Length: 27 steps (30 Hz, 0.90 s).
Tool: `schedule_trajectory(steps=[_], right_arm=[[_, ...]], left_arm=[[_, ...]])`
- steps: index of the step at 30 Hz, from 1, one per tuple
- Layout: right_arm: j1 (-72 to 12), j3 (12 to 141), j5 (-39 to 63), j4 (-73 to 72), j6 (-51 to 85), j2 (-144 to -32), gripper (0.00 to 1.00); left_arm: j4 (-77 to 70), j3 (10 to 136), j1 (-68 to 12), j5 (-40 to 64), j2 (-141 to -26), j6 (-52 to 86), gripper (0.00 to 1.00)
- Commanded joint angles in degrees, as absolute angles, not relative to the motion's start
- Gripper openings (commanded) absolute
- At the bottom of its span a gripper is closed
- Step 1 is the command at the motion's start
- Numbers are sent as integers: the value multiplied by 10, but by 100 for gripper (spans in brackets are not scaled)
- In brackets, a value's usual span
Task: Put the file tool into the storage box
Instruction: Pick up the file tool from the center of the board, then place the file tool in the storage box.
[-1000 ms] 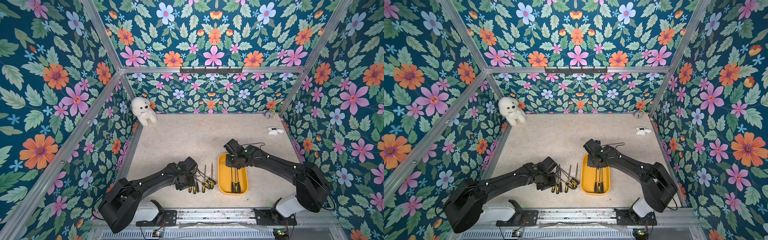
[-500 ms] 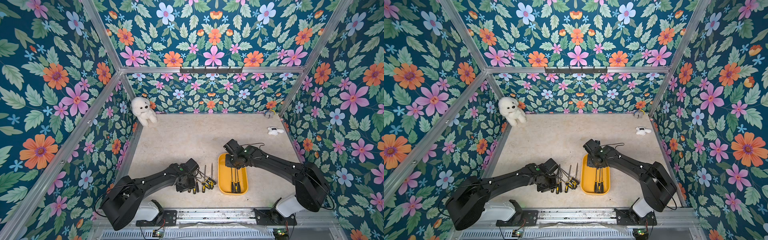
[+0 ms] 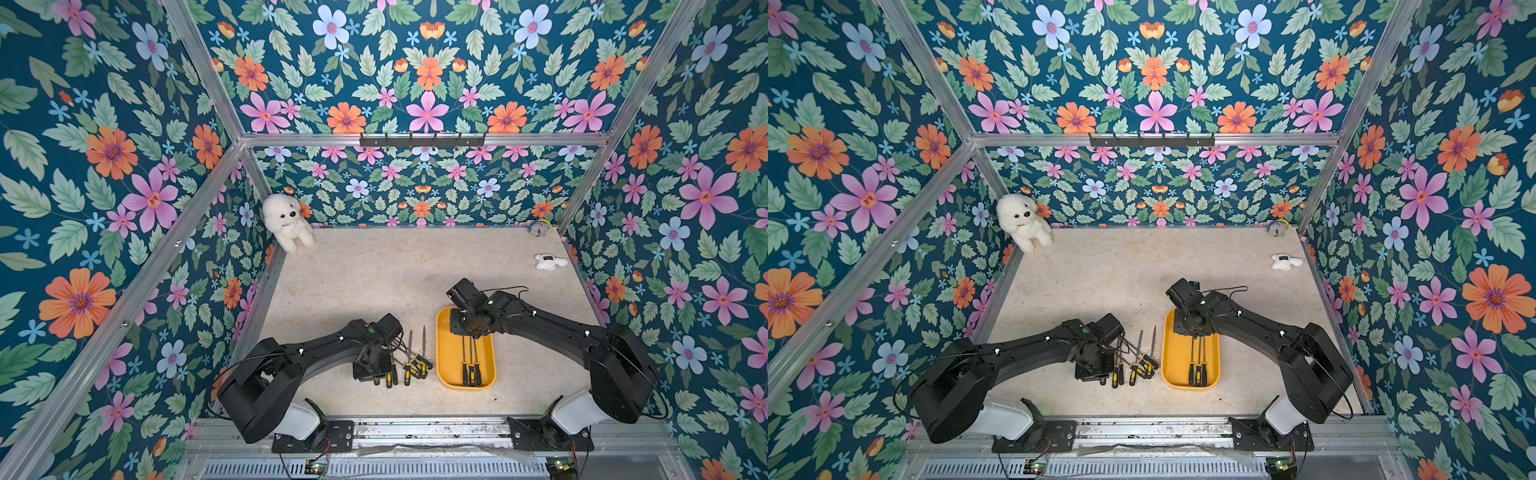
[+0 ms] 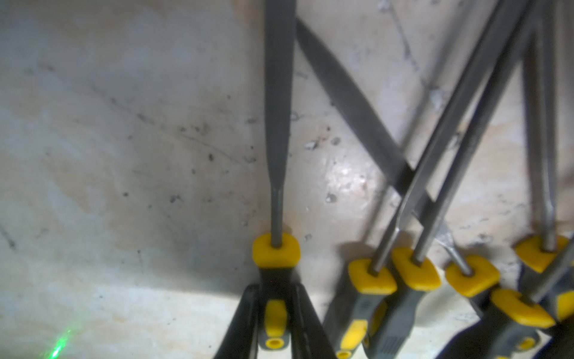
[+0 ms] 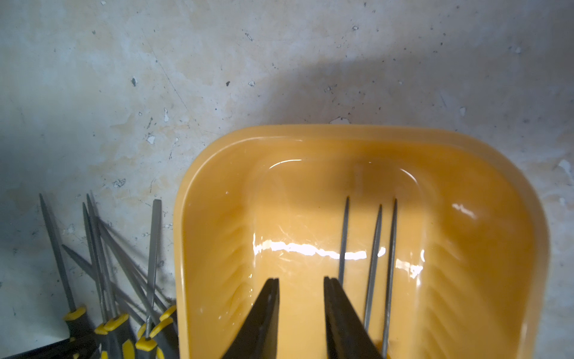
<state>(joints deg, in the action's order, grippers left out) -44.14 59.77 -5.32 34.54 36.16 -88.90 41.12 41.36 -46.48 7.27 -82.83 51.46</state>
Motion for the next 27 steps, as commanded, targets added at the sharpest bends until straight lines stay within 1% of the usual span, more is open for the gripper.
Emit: schedule_trajectory(steps=[1, 4, 7, 10, 15, 18, 21, 27], right_arm=[[-442, 600, -56, 345, 358, -890, 30], [-442, 604, -50, 342, 360, -889, 30], [-439, 609, -30, 326, 371, -879, 30], [-424, 604, 16, 294, 395, -855, 33], [-387, 520, 171, 92, 458, -773, 40], [-381, 491, 219, 10, 486, -749, 43], [-382, 495, 252, 2, 479, -762, 44], [-382, 507, 263, -5, 479, -768, 44]], left_arm=[[392, 417, -464, 60, -815, 488, 10], [411, 426, -464, 65, -780, 475, 6], [412, 452, -464, 87, -738, 450, 1], [386, 477, -464, 139, -714, 430, 0], [233, 467, -464, 286, -704, 456, 0], [178, 463, -464, 317, -707, 476, 0], [153, 466, -465, 341, -719, 479, 0], [148, 468, -465, 355, -742, 471, 0]])
